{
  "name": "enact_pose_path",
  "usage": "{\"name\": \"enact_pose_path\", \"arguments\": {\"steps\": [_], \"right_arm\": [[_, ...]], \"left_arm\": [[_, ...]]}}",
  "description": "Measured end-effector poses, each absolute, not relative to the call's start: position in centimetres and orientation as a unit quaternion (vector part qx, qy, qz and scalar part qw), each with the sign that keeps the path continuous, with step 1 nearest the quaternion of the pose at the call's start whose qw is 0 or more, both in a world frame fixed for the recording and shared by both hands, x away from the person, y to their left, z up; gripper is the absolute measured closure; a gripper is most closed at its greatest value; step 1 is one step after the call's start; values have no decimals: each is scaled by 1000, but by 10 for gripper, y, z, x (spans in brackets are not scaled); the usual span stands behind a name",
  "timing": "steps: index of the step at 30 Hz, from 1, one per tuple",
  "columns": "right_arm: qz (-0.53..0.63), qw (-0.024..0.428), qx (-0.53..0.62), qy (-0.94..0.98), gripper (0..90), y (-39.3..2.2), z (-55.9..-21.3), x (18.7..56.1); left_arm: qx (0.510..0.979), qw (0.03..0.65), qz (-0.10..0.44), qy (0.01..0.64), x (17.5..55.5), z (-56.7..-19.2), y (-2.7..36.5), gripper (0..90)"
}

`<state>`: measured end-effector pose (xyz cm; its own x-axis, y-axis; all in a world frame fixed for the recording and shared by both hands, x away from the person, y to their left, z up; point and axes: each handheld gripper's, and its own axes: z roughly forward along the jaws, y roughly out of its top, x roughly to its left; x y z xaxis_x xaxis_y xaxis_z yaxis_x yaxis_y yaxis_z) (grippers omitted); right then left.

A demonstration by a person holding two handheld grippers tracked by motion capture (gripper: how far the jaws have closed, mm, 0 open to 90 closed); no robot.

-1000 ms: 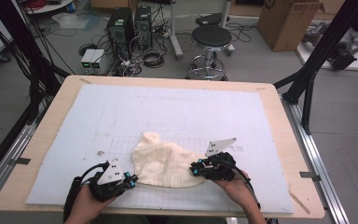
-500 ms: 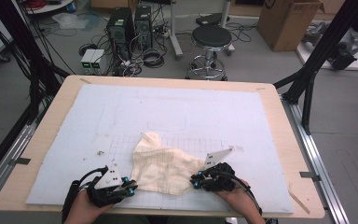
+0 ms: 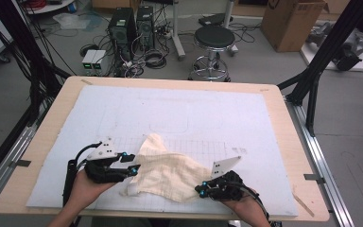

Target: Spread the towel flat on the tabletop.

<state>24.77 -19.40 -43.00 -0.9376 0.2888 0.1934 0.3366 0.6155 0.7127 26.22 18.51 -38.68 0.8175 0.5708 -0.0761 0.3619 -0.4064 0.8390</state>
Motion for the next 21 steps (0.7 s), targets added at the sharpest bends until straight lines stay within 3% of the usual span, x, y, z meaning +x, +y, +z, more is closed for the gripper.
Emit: {"name": "enact_pose_path", "arguments": {"steps": [3,7,13,17,21], "right_arm": [[-407,34,-167,-898,875,-195,-429,242],[-426,34,-173,-888,722,-197,-422,241],[-461,-19,-192,-866,650,-202,-400,257],[-473,-36,-218,-853,591,-204,-394,280],[-472,-14,-233,-850,518,-199,-403,300]], "left_arm": [[828,468,114,286,269,-386,182,563],[830,462,120,289,285,-381,171,576],[849,437,134,266,320,-372,143,581],[852,440,97,268,345,-379,132,564],[857,431,64,276,362,-396,133,561]]}}
